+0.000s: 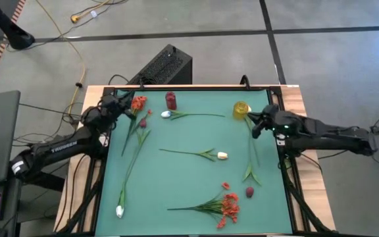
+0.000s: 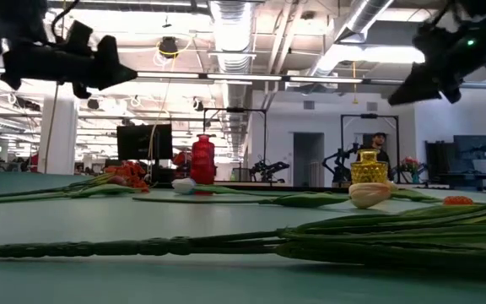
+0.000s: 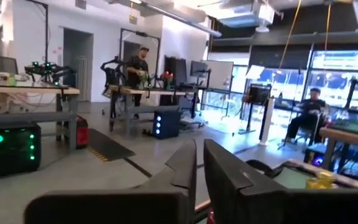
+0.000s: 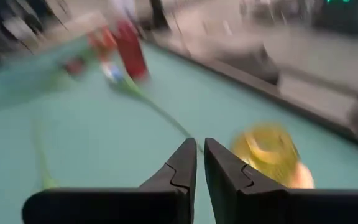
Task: Sort flowers into vase by color
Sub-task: Put the right yellow flower into the yellow vase
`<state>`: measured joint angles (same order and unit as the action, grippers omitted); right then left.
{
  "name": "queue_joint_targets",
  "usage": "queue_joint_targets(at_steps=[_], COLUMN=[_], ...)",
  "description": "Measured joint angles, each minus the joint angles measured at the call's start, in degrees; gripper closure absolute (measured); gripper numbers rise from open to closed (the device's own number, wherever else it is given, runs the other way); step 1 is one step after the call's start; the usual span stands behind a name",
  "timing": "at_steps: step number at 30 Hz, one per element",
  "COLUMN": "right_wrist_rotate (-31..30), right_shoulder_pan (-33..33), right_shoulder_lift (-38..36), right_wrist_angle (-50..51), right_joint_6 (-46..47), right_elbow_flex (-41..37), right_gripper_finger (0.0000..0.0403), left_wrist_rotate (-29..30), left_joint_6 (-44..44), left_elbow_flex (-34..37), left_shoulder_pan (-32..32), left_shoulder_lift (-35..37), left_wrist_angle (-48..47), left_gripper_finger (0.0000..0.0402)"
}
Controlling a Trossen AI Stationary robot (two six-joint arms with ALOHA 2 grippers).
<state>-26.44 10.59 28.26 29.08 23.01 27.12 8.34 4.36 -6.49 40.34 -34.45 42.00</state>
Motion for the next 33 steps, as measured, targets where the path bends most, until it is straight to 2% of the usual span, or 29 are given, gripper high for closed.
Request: queue_joint_targets(at_steps=[4,7,10,14,20,33], right_wrist_rotate=[3.57,7.13,10.44,15.01,16.18,15.56], right_shoulder_pan=[2.5,3.83,5.23,6.44,7.72,10.25], right_shoulder_lift=[9.17,16.45,22.94,30.23,38.63,46.95], right_wrist_angle=[11.29,18.72,25.85,30.44,30.83,24.07], right_joint_6=[8.89,14.89,20.07,24.46,23.27,19.12], right_elbow_flex=[7.17,12.1,15.02,15.38,13.54,11.99], right_gripper_finger=[0.0331,0.0308,0.0273,0.0226,0.0193,0.0198], left_wrist_rotate=[-0.11,-0.15,-0.62,-3.66,-9.04,-9.64], left_joint_6=[-3.05,-6.75,-9.66,-11.56,-10.84,-9.09], left_elbow_flex=[-1.1,-1.13,-1.16,-1.21,-1.24,-1.26], left_shoulder_pan=[0.0,-0.02,-0.02,-0.02,-0.04,-0.04], left_shoulder_lift=[-3.67,-4.92,-5.05,-4.62,-4.67,-4.67], left_wrist_angle=[-0.04,-0.38,-0.46,0.0,-1.78,-6.86], left_gripper_finger=[0.034,0.0322,0.0318,0.0324,0.033,0.0331])
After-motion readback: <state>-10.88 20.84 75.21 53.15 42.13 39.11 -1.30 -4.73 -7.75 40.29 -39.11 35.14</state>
